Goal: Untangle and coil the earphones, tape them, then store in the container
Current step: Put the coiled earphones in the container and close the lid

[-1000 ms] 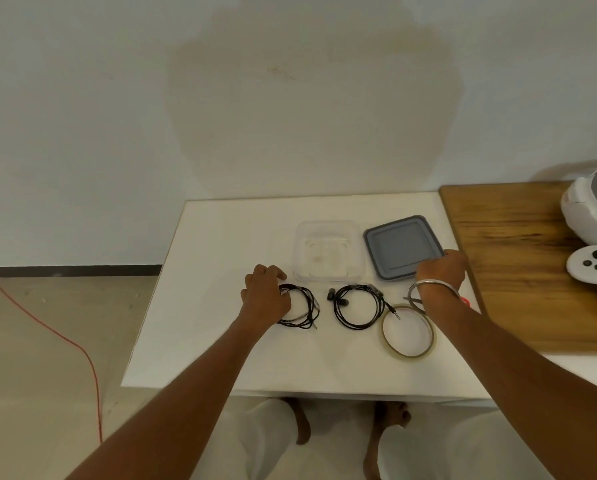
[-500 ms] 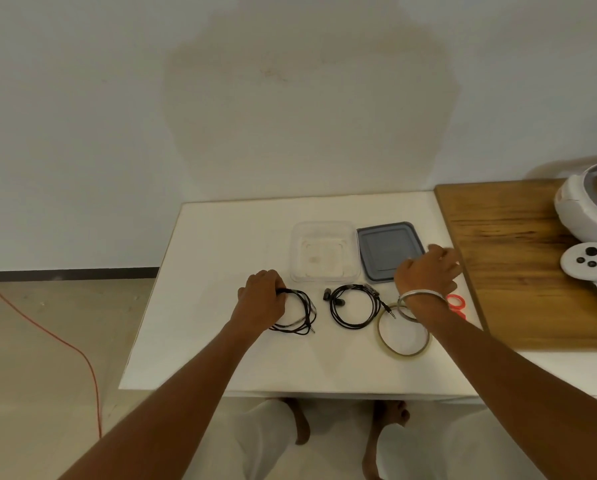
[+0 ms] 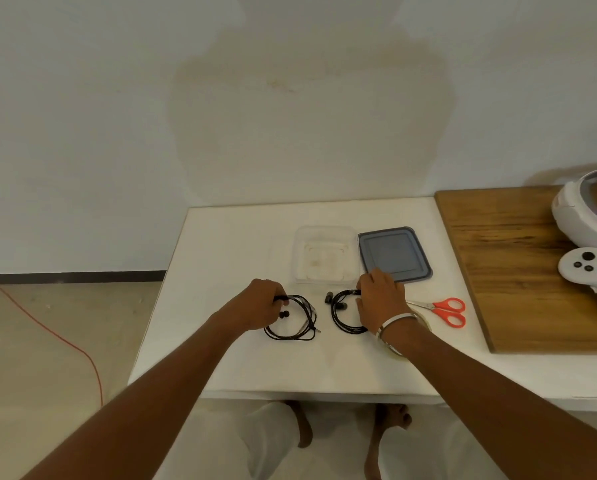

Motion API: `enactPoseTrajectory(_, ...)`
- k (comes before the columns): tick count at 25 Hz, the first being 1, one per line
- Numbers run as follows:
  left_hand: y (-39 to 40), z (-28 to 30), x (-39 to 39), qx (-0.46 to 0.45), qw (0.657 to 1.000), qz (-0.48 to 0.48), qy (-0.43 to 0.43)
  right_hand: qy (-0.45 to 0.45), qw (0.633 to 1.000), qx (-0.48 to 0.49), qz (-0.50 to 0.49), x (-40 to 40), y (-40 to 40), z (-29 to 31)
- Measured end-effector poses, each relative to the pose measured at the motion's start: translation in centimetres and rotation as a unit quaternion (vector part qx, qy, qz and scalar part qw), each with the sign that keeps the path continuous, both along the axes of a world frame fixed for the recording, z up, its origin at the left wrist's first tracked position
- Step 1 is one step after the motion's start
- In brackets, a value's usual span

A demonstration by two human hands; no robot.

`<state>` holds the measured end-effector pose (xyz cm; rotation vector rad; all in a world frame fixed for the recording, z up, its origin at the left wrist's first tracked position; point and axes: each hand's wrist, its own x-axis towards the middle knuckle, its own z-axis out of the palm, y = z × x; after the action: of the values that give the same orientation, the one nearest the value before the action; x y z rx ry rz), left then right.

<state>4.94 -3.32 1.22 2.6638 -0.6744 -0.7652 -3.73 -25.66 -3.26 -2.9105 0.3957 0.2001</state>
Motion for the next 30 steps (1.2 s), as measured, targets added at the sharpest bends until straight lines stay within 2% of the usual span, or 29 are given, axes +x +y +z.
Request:
enactPoseTrajectory(6,0.3,3.8,1.3,0.000,0.997,-0.069,0.030,-0.012,0.999,0.033,0.013,0.3,-0.6,-0.4)
enactPoseTrajectory(9,-0.2,6.1,1.7,-0.035,0.994,-0.088,0.052,-0.027,0.998,0.049,0.034,0.1,-0.9,-0.3)
enactPoseTrajectory(11,-0.8,7.4,2.0,-0.108,0.989,-0.042,0.097,-0.035,0.996,0.065,0.041,0.1,-0.9,-0.2)
enactPoseTrajectory(13,-1.8,8.3,2.3,-0.205,0.967,0.028,0.149,-0.044,0.995,0.083,0.044,0.0,-0.9,-0.2)
enactPoseTrajectory(15,-3.0,8.4,2.6,-0.281,0.942,0.096,0.160,-0.044,0.993,0.088,0.059,-0.1,-1.0,-0.3)
enactPoseTrajectory(18,-5.3,7.4,3.3,-0.346,0.903,0.196,0.161,-0.045,0.992,0.091,0.073,0.0,-1.2,-0.5)
enactPoseTrajectory(23,-8.9,4.4,3.9,-0.337,0.860,0.330,0.197,-0.043,0.990,0.104,0.083,0.0,-1.5,-0.6)
enactPoseTrajectory(30,-11.0,1.6,4.4,-0.241,0.857,0.411,0.196,-0.051,0.988,0.112,0.088,-0.1,-1.7,-0.8)
